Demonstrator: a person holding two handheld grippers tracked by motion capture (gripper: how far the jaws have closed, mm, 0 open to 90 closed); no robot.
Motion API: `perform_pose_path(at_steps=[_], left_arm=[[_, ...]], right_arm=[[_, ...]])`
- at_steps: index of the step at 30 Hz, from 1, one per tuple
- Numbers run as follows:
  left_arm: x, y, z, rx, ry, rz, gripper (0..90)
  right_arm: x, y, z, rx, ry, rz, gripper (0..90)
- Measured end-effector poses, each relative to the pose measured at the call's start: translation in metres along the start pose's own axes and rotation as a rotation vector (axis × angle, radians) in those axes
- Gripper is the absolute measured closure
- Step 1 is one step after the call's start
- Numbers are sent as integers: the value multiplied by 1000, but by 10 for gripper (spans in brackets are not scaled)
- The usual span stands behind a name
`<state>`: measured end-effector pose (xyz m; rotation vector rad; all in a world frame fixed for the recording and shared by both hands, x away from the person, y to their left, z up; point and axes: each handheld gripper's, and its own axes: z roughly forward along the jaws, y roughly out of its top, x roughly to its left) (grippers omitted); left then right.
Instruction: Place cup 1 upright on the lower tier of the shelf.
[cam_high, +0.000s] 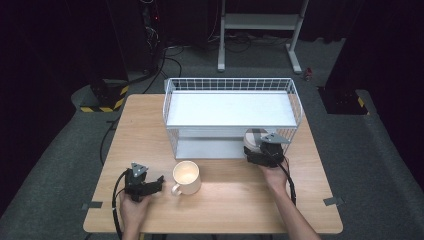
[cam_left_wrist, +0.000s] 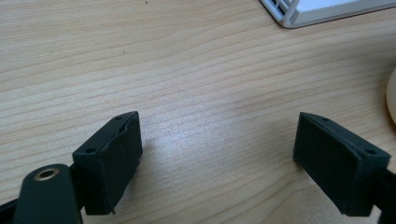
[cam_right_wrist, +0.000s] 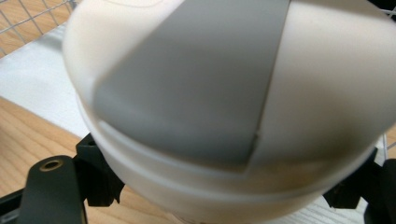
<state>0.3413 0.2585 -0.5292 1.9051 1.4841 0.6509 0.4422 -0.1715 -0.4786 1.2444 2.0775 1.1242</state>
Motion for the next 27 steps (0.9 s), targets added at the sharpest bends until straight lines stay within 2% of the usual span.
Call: perform_pose_path(at_steps=[9, 15, 17, 19, 21, 27], left_arm=[[0, 0, 0, 0, 0, 1, 156], [0, 0, 0, -1, 0, 0, 157], [0, 0, 0, 0, -1, 0, 157], [0, 0, 0, 0, -3, -1, 157], [0, 0, 0, 1, -4, -1, 157], [0, 0, 0, 1, -1, 1, 156]], right_arm=[[-3, 2, 5, -5, -21, -23, 182], [-5, 1, 6, 9, -8, 2, 137], [-5, -1, 4, 11, -14, 2, 129], [-5, -2, 3, 4, -15, -18, 129], [-4, -3, 2, 13, -19, -9, 128], [-4, -7, -3, 31, -29, -26, 141]])
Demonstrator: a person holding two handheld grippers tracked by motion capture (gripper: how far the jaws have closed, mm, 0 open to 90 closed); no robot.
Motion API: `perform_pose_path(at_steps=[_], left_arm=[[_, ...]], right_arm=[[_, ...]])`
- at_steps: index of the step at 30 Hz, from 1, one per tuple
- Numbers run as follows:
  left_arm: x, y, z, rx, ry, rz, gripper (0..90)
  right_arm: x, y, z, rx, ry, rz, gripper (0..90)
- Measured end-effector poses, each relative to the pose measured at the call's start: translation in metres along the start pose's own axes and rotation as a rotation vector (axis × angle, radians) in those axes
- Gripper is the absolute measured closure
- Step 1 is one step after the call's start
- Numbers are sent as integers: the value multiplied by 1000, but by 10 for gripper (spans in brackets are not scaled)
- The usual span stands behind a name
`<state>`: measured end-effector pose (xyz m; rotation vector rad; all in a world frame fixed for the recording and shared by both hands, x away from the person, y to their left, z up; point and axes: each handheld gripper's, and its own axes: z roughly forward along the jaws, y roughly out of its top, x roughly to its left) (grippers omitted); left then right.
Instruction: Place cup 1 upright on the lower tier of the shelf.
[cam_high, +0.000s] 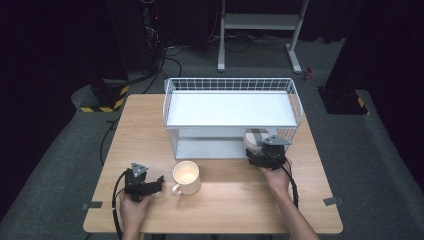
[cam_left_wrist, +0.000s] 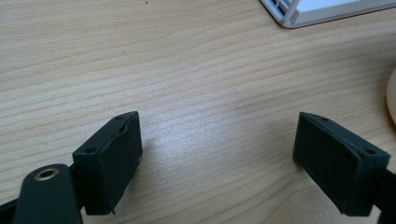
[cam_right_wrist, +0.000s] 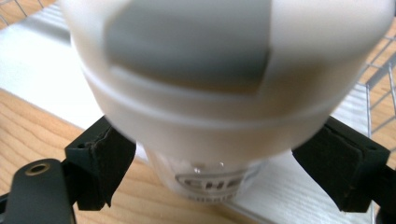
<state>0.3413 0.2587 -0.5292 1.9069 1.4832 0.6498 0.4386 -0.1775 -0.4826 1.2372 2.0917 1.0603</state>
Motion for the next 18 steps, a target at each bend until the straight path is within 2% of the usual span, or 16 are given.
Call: perform_pose_path(at_steps=[5, 10, 11, 18], left_arm=[[0, 0, 0, -3, 2, -1, 157], [0, 0, 0, -3, 3, -1, 156], [0, 0, 0, -3, 3, -1, 157], [0, 0, 0, -3, 3, -2, 157]], right_arm=[[0, -10, -4, 14, -1, 34, 179], [3, -16, -4, 17, -3, 39, 233], [3, -16, -3, 12, -5, 22, 239], [5, -17, 2, 12, -21, 42, 237]])
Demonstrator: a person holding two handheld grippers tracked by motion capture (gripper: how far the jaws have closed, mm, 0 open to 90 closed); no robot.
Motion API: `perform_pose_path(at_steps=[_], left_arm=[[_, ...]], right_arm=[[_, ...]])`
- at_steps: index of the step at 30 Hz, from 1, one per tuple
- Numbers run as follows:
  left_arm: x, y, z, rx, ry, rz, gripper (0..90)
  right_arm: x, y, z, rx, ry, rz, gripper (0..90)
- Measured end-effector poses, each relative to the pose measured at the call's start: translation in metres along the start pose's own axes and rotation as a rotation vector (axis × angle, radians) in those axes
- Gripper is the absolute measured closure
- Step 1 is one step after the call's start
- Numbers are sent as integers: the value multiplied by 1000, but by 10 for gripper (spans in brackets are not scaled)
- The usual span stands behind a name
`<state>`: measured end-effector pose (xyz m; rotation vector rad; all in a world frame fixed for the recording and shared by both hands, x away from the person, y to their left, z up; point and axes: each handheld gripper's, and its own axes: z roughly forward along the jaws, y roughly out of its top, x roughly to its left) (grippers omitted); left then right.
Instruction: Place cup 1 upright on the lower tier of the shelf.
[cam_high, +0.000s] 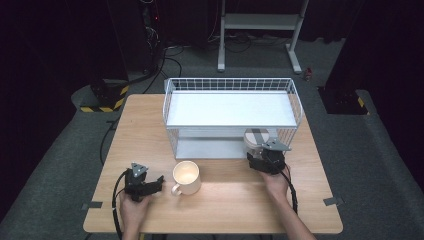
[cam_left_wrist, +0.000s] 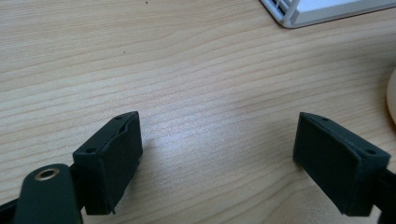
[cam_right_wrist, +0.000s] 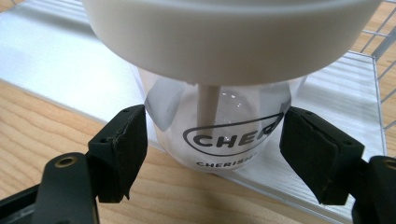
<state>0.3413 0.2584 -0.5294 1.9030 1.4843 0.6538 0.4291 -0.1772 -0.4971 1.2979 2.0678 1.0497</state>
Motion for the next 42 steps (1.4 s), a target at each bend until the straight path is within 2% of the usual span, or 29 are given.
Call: perform_pose_path(at_steps=[3, 7, 14, 17, 22, 23, 24, 31, 33, 34, 36, 41, 42], left_arm=[[0, 0, 0, 0, 1, 0, 157], [0, 0, 0, 0, 1, 0, 157], [0, 0, 0, 2, 2, 1, 157], [0, 0, 0, 1, 2, 0, 157], [0, 0, 0, 2, 2, 1, 157], [0, 0, 0, 2, 2, 0, 157], [0, 0, 0, 2, 2, 1, 156], [0, 0, 0, 2, 2, 1, 157], [0, 0, 0, 2, 2, 1, 156], [0, 0, 0, 2, 2, 1, 157], [0, 0, 0, 2, 2, 1, 157], [0, 0, 0, 2, 2, 1, 157], [0, 0, 0, 2, 2, 1, 157]], right_arm=[[-1, 2, 2, 5, -10, -9, 248], [-2, 4, 3, -10, -30, 10, 281], [-4, 8, 8, -12, -56, 15, 303], [-6, 9, 12, -21, -75, 19, 352], [-7, 7, 16, -14, -103, 40, 365], [-8, 7, 17, -14, -108, 29, 369], [-8, 7, 18, -9, -113, 43, 373], [-10, 14, 23, -7, -139, 40, 418], [-9, 16, 25, -1, -146, 65, 433], [-10, 17, 26, -3, -149, 49, 442], [-9, 17, 28, -6, -151, 64, 465], [-12, 19, 33, 1, -164, 54, 490], [-12, 19, 33, 5, -167, 67, 497]])
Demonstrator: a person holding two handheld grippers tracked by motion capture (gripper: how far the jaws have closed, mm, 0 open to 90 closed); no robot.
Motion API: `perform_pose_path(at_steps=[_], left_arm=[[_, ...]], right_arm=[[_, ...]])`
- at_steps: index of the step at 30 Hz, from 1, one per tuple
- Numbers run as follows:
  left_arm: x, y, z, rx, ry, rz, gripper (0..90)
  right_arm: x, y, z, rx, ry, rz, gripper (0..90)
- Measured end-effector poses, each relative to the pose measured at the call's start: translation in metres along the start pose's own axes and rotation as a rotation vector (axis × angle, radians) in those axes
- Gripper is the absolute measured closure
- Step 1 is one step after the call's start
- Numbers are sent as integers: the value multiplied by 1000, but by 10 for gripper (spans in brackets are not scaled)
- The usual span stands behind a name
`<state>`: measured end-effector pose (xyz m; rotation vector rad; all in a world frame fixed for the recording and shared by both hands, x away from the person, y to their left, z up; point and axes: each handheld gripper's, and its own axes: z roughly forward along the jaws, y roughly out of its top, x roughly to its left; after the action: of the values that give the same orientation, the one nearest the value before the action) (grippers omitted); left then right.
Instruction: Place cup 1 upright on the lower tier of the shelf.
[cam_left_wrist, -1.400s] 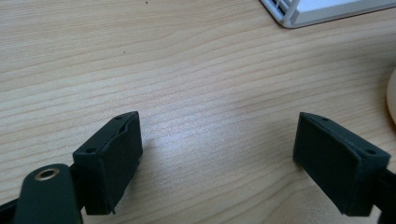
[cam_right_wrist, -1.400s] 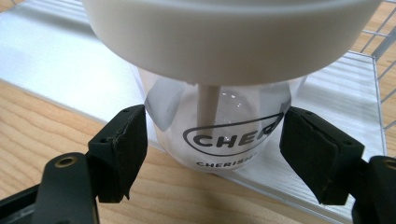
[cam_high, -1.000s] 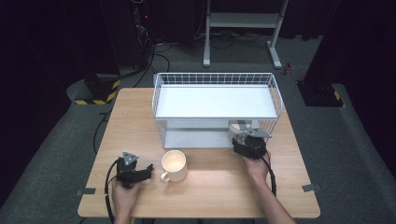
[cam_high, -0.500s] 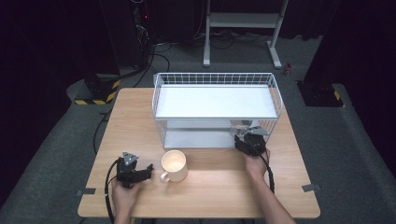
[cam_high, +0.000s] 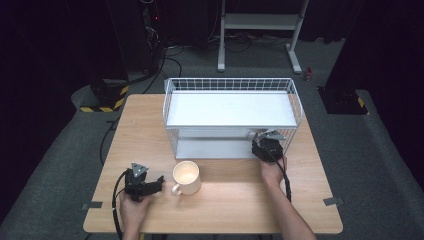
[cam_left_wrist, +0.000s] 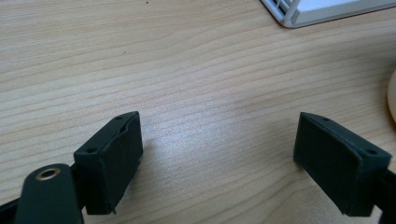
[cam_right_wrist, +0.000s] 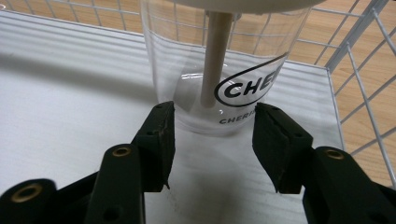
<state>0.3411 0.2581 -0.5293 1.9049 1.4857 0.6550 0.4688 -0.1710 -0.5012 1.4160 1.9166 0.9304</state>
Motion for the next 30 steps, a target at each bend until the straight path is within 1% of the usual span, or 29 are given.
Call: perform_pose_path(at_steps=[3, 4, 5, 8, 9, 12, 13, 14, 16, 18, 19, 20, 21, 22, 23, 25, 27, 29, 30], left_arm=[[0, 0, 0, 0, 0, 0, 157], [0, 0, 0, 0, 0, 0, 156], [0, 0, 0, 0, 0, -1, 157], [0, 0, 0, 0, 0, 0, 157], [0, 0, 0, 0, 0, 0, 156], [0, 0, 0, 0, 1, 3, 157], [0, 0, 0, 0, 0, 0, 157], [0, 0, 0, 0, 0, -1, 157], [0, 0, 0, -1, 0, 0, 159], [0, 0, 0, -1, 0, 0, 159], [0, 0, 0, -3, 1, -3, 160], [0, 0, 0, -3, 1, -3, 160], [0, 0, 0, -3, 2, -3, 161], [0, 0, 0, -3, 2, -3, 161], [0, 0, 0, -3, 2, -3, 161], [0, 0, 0, -2, 2, -2, 161], [0, 0, 0, -3, 2, -3, 161], [0, 0, 0, -3, 2, -3, 161], [0, 0, 0, -3, 2, -3, 161]], right_arm=[[-1, 2, 2, 2, -4, -10, 520], [-1, 2, 3, 9, -5, -7, 526], [-2, 2, 5, 14, -4, -19, 532], [-1, 3, 6, 16, -5, -21, 542], [-1, 3, 7, 17, -2, -15, 548], [-3, 4, 8, 11, 8, -22, 550], [-3, 3, 7, 11, 17, -16, 549], [-4, 3, 7, 4, 26, -19, 544], [-2, 0, 3, 0, 42, -4, 522], [-1, -1, 0, -4, 47, -4, 508], [-1, -4, -6, -12, 56, -8, 490], [-1, -4, -6, -12, 56, -8, 490], [-2, -6, -11, -19, 70, -24, 482], [-2, -6, -13, -25, 71, -30, 477], [-2, -7, -15, -24, 80, -20, 473], [-4, -7, -16, -24, 84, -19, 469], [-5, -9, -20, -26, 100, -4, 463], [-6, -10, -22, -25, 106, -5, 456], [-8, -10, -23, -30, 110, -15, 452]])
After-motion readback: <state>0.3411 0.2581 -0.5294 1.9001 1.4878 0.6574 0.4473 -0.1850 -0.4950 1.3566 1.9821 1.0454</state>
